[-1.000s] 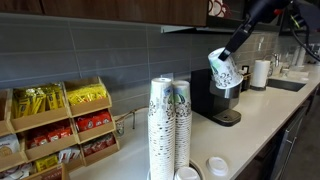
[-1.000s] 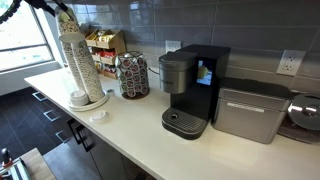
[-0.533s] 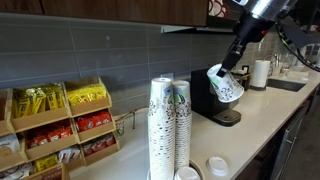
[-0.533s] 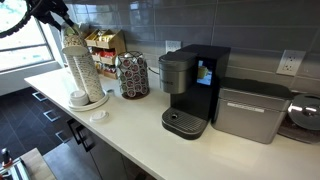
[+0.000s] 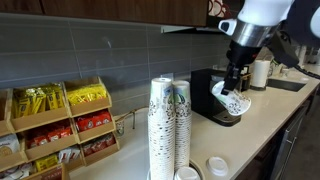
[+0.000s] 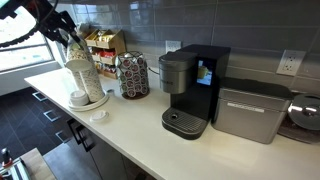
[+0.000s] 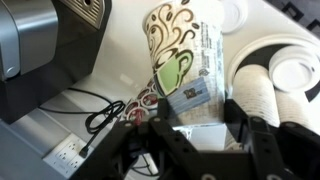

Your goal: Remove the top coffee cup on the right stacked cups, then put a lid on it

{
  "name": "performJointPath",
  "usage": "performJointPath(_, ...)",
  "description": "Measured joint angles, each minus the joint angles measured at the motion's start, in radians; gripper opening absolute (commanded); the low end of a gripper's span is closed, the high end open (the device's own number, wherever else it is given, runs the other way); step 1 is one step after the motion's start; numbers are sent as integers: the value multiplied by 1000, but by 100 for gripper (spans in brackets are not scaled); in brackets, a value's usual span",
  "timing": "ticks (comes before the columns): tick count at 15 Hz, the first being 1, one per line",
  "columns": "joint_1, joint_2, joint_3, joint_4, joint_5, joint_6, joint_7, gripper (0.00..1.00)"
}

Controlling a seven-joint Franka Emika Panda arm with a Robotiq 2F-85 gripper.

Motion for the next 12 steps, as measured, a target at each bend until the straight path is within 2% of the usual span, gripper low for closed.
performJointPath(3, 6, 82, 9, -59, -44, 0, -32, 34)
performJointPath(6, 10, 156, -5, -105, -94, 16, -122, 34)
performJointPath(12, 16, 220, -89, -226, -113, 279, -253, 34)
